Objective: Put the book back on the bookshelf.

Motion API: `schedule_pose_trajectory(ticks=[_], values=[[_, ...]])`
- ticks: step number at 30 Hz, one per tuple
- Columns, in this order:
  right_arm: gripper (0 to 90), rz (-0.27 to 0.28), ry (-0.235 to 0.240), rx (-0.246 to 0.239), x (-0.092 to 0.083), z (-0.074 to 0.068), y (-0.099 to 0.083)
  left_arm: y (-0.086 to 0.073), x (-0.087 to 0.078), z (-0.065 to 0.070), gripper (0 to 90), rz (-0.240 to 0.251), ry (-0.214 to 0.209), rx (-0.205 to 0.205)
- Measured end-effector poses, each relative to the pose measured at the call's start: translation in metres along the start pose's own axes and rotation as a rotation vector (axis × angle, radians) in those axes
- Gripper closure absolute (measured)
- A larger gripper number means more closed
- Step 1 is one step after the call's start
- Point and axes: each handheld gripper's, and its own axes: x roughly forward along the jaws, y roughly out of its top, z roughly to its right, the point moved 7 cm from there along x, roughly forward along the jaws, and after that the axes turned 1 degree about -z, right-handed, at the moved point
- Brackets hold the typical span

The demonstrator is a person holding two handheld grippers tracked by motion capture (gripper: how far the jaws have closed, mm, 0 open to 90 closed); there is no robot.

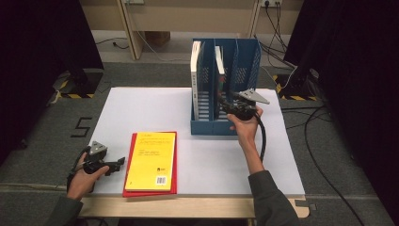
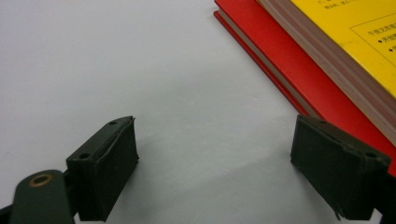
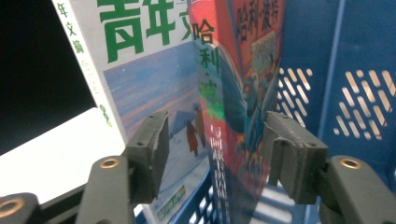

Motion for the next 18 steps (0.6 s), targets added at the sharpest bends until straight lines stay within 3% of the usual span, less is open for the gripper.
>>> schedule_pose_trajectory(ticks=[10, 14, 18], values=[[35.2, 0.0, 0.081, 0.037, -0.031, -0.015, -0.004, 0.0, 0.0, 0.0, 13.8, 0.0, 0.0, 0.001], [31.8, 0.0, 0.14, 0.086, -0.039, -0.029, -0.011, 0.0, 0.0, 0.0, 13.8, -0.001, -0.004, -0.005], [28.7, -0.012, 0.174, 0.086, -0.042, -0.044, -0.02, 0.0, 0.0, 0.0, 13.8, -0.001, -0.003, -0.004]])
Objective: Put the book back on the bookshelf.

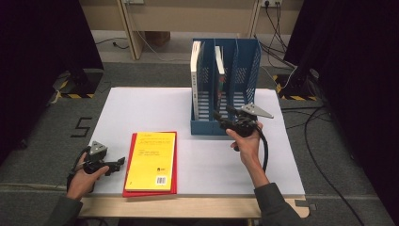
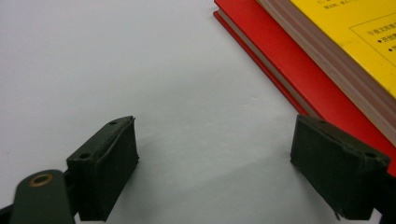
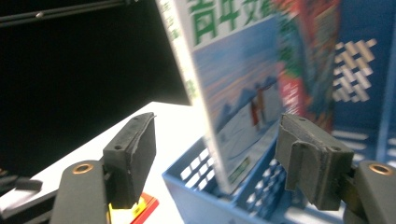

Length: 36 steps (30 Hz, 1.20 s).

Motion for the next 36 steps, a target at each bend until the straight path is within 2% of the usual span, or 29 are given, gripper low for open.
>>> schedule_pose_trajectory(ticks=[5, 12, 22, 26, 36], values=[[26.9, -0.048, 0.038, -0.012, 0.005, -0.018, -0.019, 0.0, 0.0, 0.0, 13.8, 0.0, 0.002, 0.003], [25.3, -0.102, 0.071, -0.017, 0.013, -0.029, -0.04, 0.0, 0.0, 0.0, 13.8, -0.001, -0.002, -0.001], [23.9, -0.146, 0.101, -0.002, 0.014, -0.041, -0.059, 0.0, 0.0, 0.0, 14.0, 0.001, 0.001, 0.002], [23.2, -0.161, 0.118, 0.019, 0.014, -0.046, -0.066, 0.0, 0.0, 0.0, 14.0, 0.001, 0.002, 0.005], [23.2, -0.193, 0.145, 0.018, 0.014, -0.06, -0.077, 0.0, 0.0, 0.0, 14.0, 0.001, 0.001, 0.002]])
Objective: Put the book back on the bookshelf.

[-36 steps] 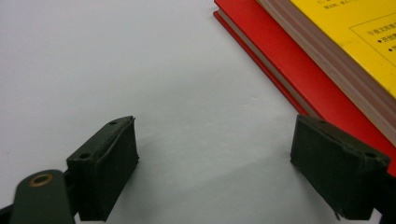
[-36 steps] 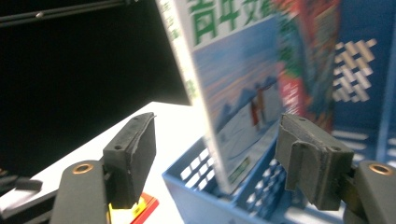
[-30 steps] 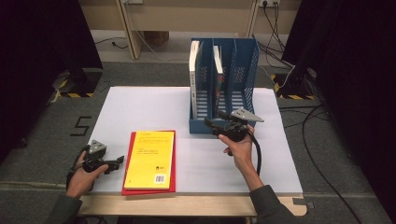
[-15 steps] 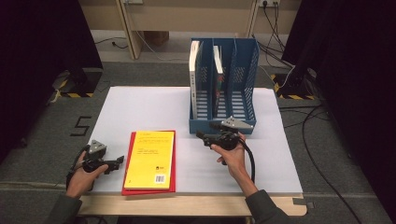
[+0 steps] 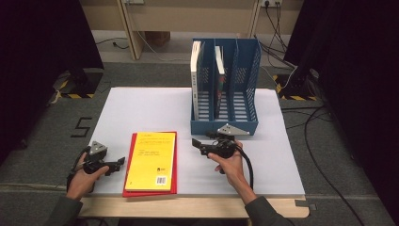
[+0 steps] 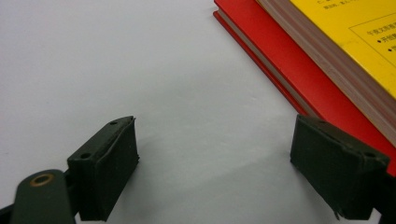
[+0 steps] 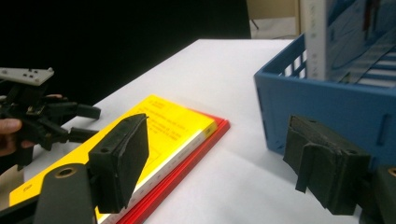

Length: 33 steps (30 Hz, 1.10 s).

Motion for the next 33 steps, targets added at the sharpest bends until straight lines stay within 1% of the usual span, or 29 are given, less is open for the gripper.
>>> schedule_pose_trajectory(ticks=[2, 3, 5, 6, 8, 11, 15, 17, 20, 23, 28, 33], values=[[23.2, -0.012, 0.005, 0.002, 0.002, -0.003, -0.004, 0.0, 0.0, 0.0, 14.0, 0.001, 0.004, 0.005], [23.1, -0.021, 0.005, 0.001, 0.003, -0.004, -0.006, 0.0, 0.0, 0.0, 14.0, 0.0, 0.001, 0.003], [23.2, -0.023, 0.007, -0.005, 0.004, -0.006, -0.008, 0.0, 0.0, 0.0, 14.0, 0.0, -0.003, -0.003], [23.2, -0.027, 0.008, 0.004, 0.005, -0.007, -0.009, 0.0, 0.0, 0.0, 14.0, 0.0, 0.0, 0.001], [23.2, -0.03, 0.008, 0.006, 0.006, -0.008, -0.011, 0.0, 0.0, 0.001, 14.4, 0.003, 0.002, 0.007], [23.2, -0.043, 0.014, 0.007, 0.007, -0.01, -0.015, 0.0, 0.0, 0.0, 14.7, 0.001, -0.003, 0.001], [23.1, -0.059, 0.02, 0.002, 0.01, -0.015, -0.021, 0.0, -0.002, 0.001, 14.8, 0.004, 0.002, 0.014], [23.0, -0.074, 0.027, 0.01, 0.012, -0.017, -0.023, 0.0, -0.003, 0.002, 14.8, 0.009, -0.006, -0.005], [23.1, -0.077, 0.037, 0.003, 0.014, -0.02, -0.026, 0.003, -0.006, 0.004, 14.8, 0.041, -0.038, -0.053], [23.1, -0.084, 0.042, 0.006, 0.016, -0.022, -0.028, 0.005, -0.009, 0.005, 14.9, 0.063, -0.046, -0.077], [23.1, -0.09, 0.046, 0.014, 0.017, -0.024, -0.031, 0.007, -0.011, 0.009, 14.9, 0.072, -0.065, -0.091], [23.1, -0.107, 0.057, 0.016, 0.02, -0.028, -0.035, 0.008, -0.012, 0.016, 14.9, 0.066, -0.077, -0.073]])
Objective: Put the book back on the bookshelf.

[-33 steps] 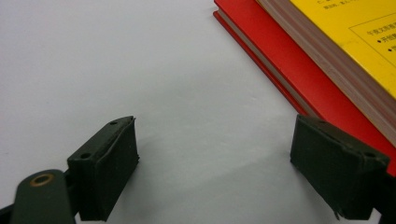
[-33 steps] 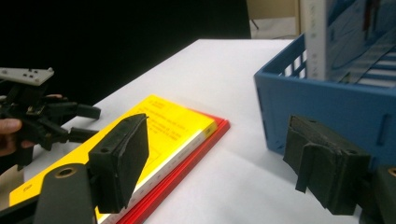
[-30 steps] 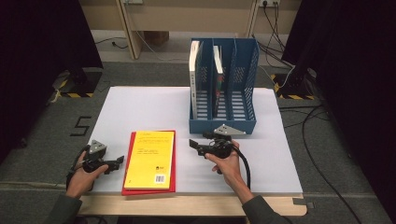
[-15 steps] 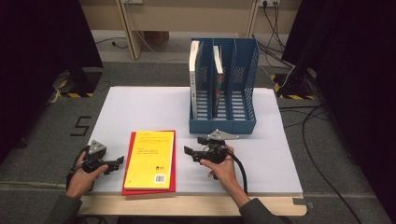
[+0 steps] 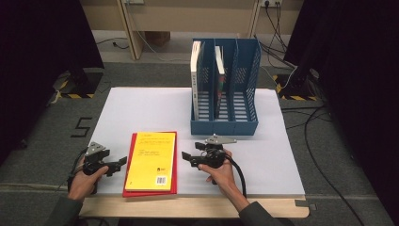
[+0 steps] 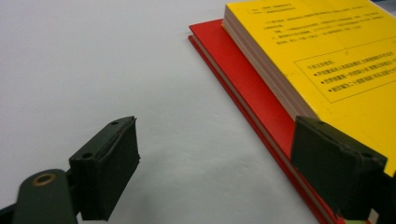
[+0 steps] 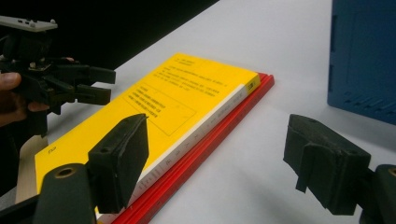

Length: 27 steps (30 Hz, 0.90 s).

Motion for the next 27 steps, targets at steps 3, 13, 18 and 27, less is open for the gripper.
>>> schedule_pose_trajectory(ticks=[3, 13, 18, 27], values=[[23.1, -0.007, 0.003, -0.001, 0.002, -0.001, -0.002, 0.0, 0.0, 0.005, 14.9, -0.003, -0.008, 0.006], [23.1, -0.023, -0.002, -0.009, 0.004, -0.001, -0.004, -0.003, 0.004, 0.013, 15.2, -0.03, -0.021, 0.03], [23.0, -0.037, -0.007, -0.005, 0.007, 0.0, -0.006, -0.004, 0.004, 0.013, 16.8, -0.037, -0.02, 0.031], [22.7, -0.059, 0.006, -0.004, 0.013, -0.003, -0.009, -0.004, 0.003, 0.015, 21.3, -0.047, -0.024, 0.024]])
